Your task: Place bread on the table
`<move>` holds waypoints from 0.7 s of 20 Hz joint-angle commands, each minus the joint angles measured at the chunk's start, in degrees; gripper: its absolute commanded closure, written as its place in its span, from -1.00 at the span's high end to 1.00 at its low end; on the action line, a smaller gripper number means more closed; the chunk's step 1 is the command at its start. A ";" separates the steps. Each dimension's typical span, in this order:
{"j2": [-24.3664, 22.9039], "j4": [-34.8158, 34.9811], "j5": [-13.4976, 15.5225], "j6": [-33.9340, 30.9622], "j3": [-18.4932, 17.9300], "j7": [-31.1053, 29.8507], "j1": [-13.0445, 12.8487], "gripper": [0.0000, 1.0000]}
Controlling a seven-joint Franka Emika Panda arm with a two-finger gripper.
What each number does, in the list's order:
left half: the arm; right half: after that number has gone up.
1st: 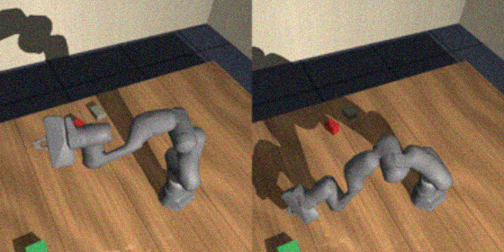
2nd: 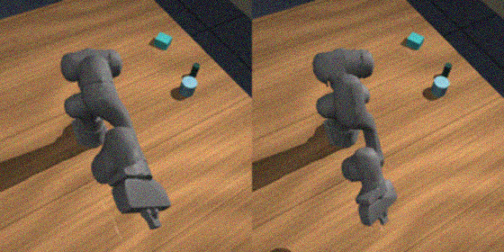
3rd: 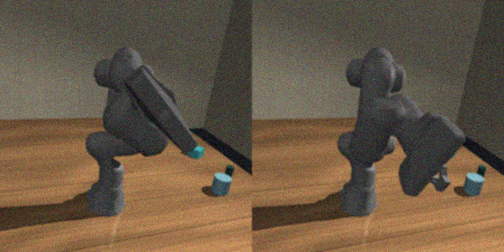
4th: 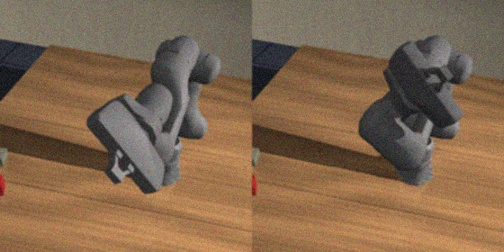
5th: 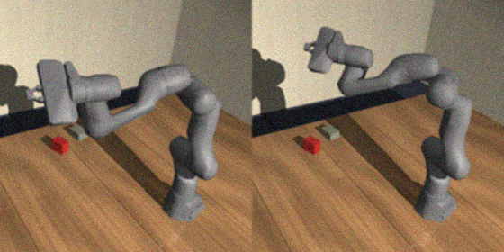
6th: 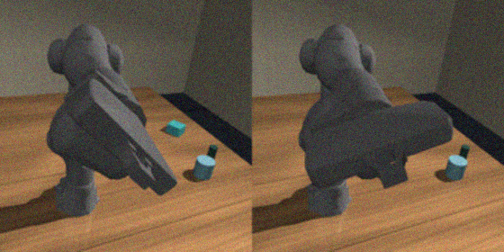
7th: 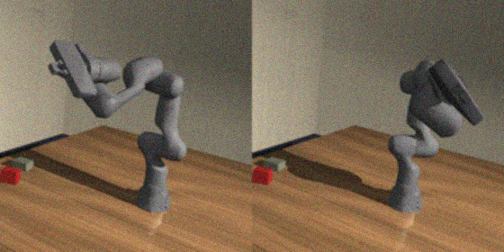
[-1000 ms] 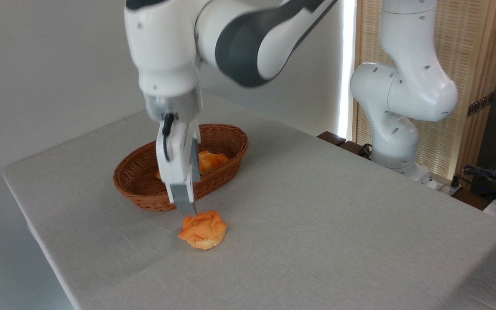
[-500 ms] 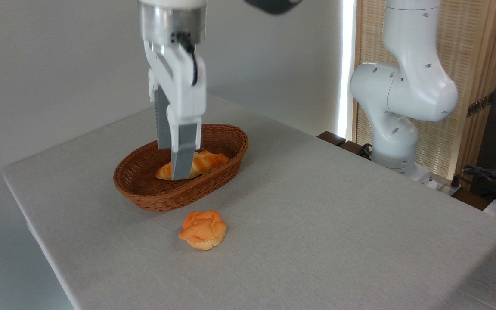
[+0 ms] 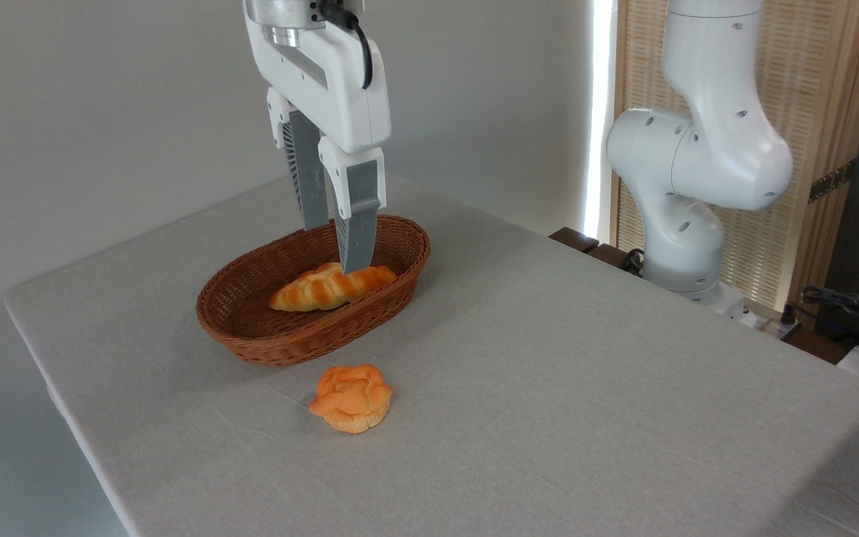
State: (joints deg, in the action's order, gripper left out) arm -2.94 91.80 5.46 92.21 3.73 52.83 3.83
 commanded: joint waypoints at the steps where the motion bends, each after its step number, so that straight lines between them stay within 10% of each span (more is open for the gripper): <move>1: 1.62 -1.53 -2.99 -1.50 1.80 -7.56 -0.40 1.00; 5: 1.97 -1.45 -7.82 -1.50 4.26 -8.09 -0.40 1.00; 14: 2.32 -1.53 -6.86 -1.68 3.65 -7.57 -0.40 1.00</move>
State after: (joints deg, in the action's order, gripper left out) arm -1.21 91.78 -1.41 92.20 7.96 45.62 3.64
